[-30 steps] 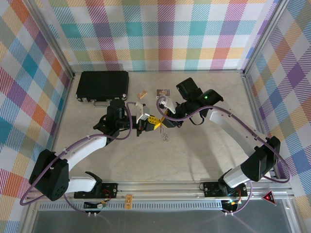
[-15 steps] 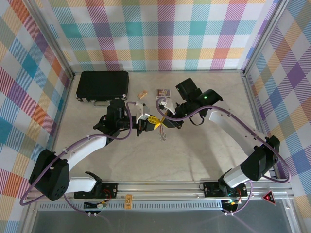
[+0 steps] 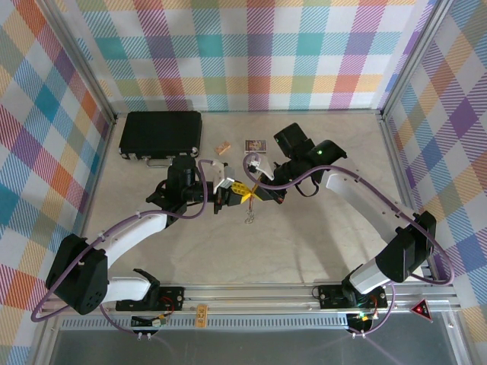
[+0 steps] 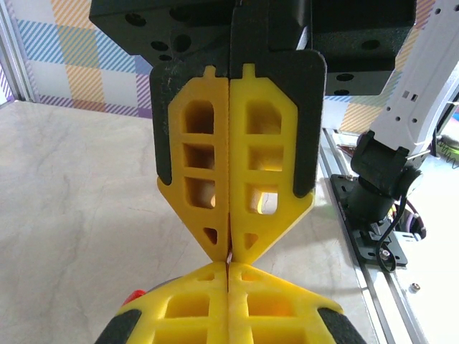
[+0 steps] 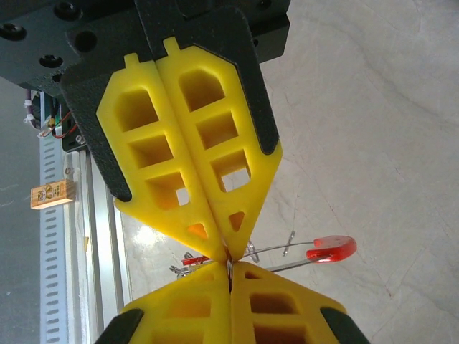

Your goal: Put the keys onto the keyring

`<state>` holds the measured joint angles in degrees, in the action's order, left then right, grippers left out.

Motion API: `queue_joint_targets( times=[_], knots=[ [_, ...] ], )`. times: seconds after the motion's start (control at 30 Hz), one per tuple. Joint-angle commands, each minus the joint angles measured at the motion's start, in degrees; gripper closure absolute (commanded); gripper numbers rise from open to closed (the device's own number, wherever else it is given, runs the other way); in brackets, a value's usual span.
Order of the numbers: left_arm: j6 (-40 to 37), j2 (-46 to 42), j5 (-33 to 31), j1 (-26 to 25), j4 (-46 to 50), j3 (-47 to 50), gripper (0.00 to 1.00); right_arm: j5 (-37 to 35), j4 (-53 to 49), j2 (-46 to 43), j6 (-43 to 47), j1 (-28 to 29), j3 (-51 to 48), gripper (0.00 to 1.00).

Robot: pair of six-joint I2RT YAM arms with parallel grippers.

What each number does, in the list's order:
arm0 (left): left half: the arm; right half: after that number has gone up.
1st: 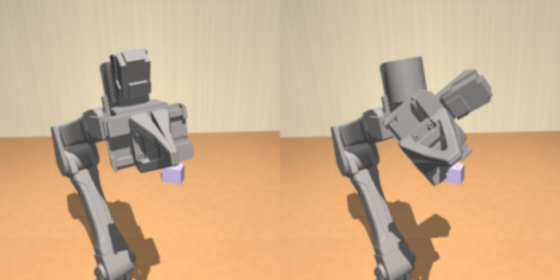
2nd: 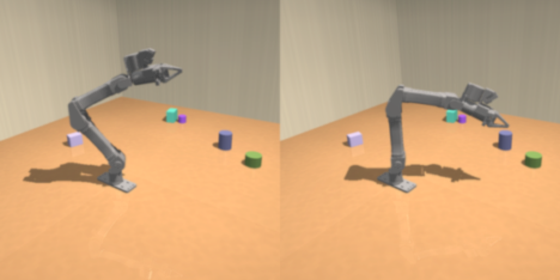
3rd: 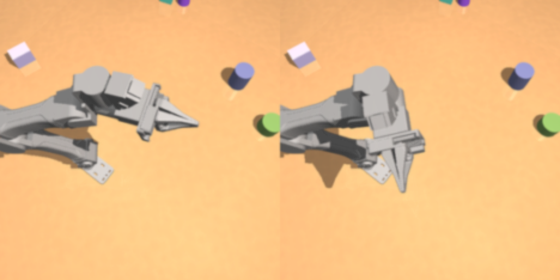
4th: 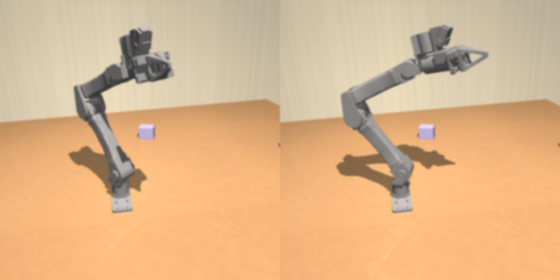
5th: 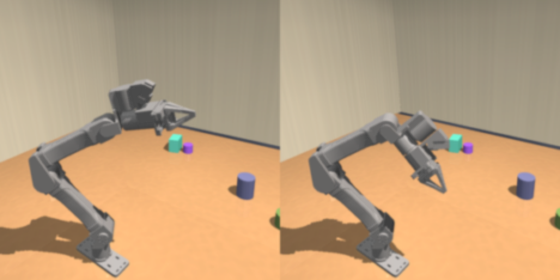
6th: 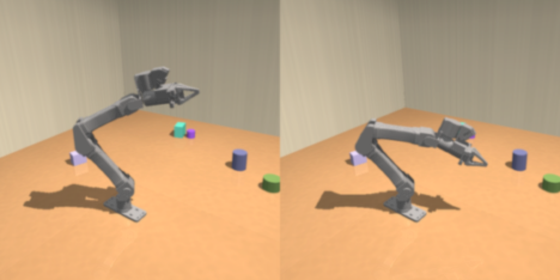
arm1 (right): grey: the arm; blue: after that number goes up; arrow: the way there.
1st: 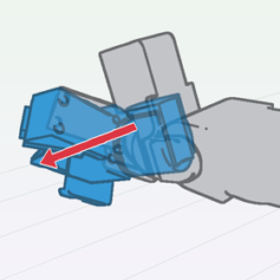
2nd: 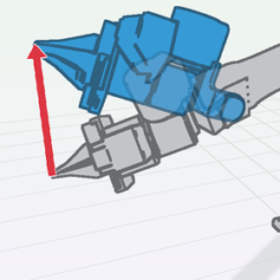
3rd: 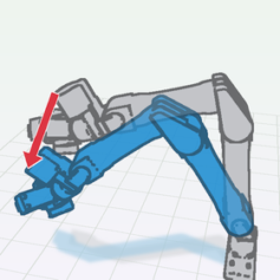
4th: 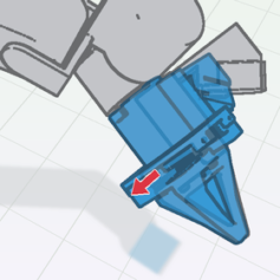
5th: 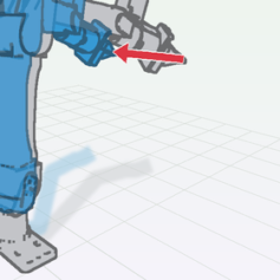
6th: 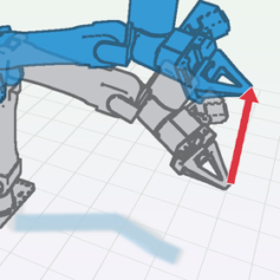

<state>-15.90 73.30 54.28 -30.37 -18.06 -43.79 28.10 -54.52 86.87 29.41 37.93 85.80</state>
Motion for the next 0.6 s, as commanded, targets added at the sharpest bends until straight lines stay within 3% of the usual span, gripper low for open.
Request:
queue_joint_targets(
  times=[0.0,0.03,0.17,0.57],
  knots=[
    [-0.5,-1.7,1.0,-0.9,-2.7,-1.9,1.00,1.6,1.8,-0.6,0.3,0.7,-1.4,1.00],
    [-0.1,-1.9,0.9,-1.0,-3.3,-1.7,1.00,1.5,2.8,-1.3,-0.1,0.7,-2.1,1.00],
    [3.6,-2.7,-0.5,-1.0,-6.1,-1.2,0.80,0.9,9.9,-5.1,-1.9,0.7,-6.7,1.00],
    [16.7,-3.5,-0.6,-0.2,-22.8,2.7,0.78,-0.1,47.4,-20.4,-9.7,-0.6,-27.9,1.00]
  ],
)
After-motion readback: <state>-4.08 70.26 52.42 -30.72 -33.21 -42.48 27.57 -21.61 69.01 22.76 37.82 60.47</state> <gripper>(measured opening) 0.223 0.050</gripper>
